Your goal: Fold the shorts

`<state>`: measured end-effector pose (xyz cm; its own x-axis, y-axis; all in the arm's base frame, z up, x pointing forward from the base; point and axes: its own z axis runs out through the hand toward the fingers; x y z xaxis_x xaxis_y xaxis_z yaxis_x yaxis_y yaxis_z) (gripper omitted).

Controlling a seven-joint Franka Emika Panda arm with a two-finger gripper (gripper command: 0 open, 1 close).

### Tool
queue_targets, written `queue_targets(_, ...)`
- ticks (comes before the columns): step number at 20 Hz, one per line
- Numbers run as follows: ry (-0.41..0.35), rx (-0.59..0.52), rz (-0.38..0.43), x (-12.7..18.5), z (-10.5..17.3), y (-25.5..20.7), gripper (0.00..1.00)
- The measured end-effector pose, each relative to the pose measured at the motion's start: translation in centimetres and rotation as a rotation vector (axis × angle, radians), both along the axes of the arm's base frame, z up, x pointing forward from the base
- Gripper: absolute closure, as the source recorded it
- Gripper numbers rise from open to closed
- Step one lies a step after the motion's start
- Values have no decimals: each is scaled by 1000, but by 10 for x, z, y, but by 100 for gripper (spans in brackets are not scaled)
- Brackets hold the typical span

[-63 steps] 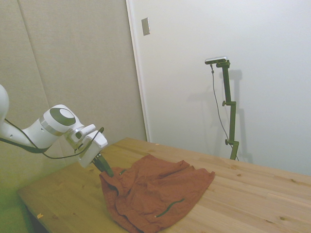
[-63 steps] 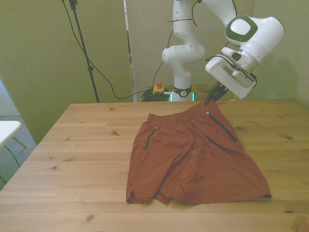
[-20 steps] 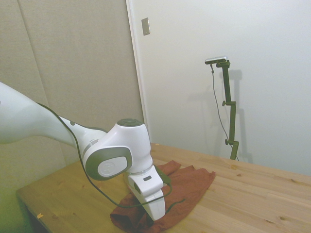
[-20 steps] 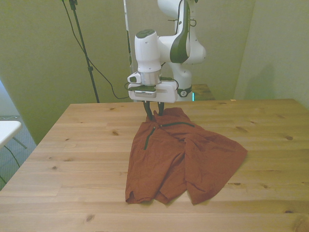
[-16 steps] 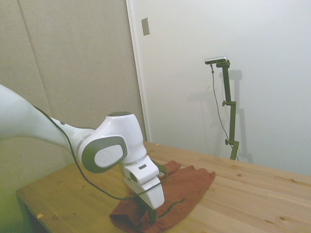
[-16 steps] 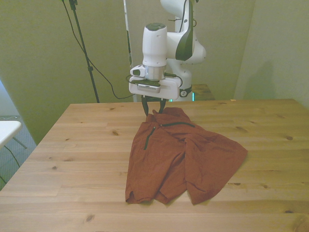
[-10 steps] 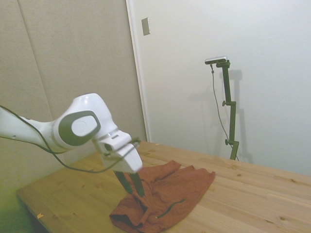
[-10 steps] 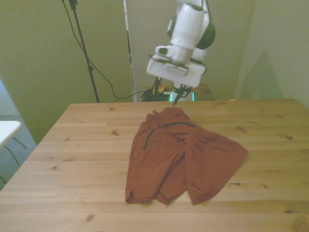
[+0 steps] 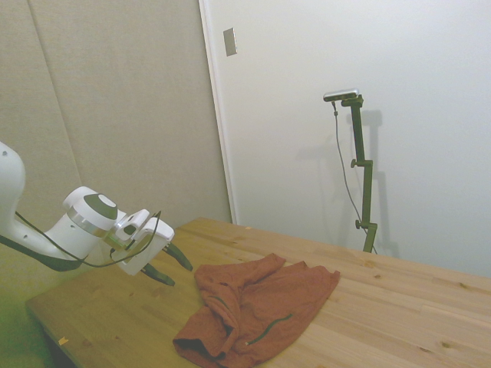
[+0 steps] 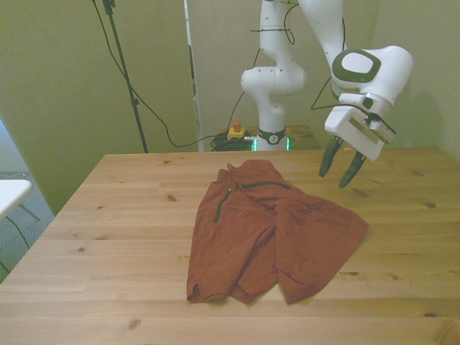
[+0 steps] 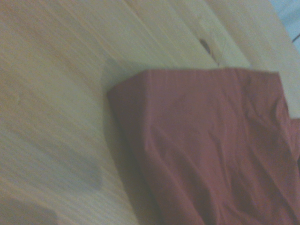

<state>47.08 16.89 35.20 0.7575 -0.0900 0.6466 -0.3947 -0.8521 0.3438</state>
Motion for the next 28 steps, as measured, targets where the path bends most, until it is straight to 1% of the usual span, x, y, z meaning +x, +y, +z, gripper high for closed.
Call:
queue_targets(3, 2, -12, 8, 7, -16, -2, 0)
queue_targets(6, 12, 2, -2, 16, -23, -7, 0)
queue_targets(12, 11, 18, -25, 32, -27, -20, 0)
queue_targets(18, 8, 30, -50, 40, -27, -36, 0)
queue_targets(25, 2, 32, -106, 54, -27, -65, 0)
queue_targets(26, 1, 33, -111, 56, -27, -68, 100)
queue_targets(28, 1, 34, -116, 58, -27, -70, 100)
